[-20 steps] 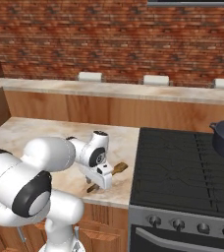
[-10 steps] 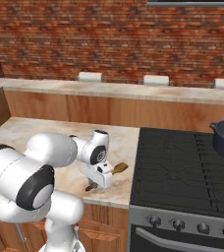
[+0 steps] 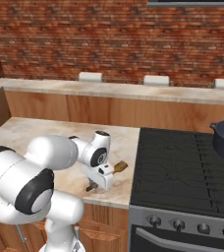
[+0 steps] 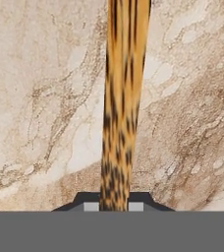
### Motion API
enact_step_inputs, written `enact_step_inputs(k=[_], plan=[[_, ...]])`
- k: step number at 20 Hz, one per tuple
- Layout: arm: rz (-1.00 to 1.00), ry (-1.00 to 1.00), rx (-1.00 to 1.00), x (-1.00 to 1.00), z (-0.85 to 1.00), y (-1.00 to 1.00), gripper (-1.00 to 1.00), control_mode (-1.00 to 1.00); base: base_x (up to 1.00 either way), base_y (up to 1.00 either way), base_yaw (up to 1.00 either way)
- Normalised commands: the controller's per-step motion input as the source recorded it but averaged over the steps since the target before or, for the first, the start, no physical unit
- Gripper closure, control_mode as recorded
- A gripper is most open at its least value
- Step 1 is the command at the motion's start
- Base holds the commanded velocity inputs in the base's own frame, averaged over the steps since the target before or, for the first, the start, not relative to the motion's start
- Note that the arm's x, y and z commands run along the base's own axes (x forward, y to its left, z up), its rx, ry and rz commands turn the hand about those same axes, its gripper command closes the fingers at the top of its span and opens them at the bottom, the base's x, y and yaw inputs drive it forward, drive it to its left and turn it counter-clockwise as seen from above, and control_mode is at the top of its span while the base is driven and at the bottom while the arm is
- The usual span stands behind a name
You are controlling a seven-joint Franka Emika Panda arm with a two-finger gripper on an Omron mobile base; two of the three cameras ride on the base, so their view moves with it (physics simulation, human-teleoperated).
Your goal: Put the lime and broccoli in the pot. Retrieve the spatula and lightly stir the vegetables in the pot.
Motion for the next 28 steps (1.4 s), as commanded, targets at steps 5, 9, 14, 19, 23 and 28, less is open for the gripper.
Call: enact_step_inputs(k=[5, 9, 14, 19, 23, 28], plan=[[0.00, -0.33, 0.00, -0.11, -0.55, 0.00, 1.00, -1.00, 0.00, 0.00, 0.00], [0.00, -0.02, -0.05, 0.00, 0.00, -0.06, 1.00, -1.00, 0.00, 0.00, 0.00], [0.01, 0.10, -0.07, -0.04, 0.84, 0.00, 1.00, -1.00, 0.00, 0.00, 0.00], [0.03, 0.00, -0.01, -0.25, 1.00, 0.00, 1.00, -1.00, 0.00, 0.00, 0.00], [0.11, -0.03, 0.00, -0.49, 1.00, 0.00, 1.00, -1.00, 0.00, 0.00, 0.00], [0.17, 0.05, 0.00, -0.41, 0.95, 0.00, 1.00, -1.00, 0.00, 0.00, 0.00]])
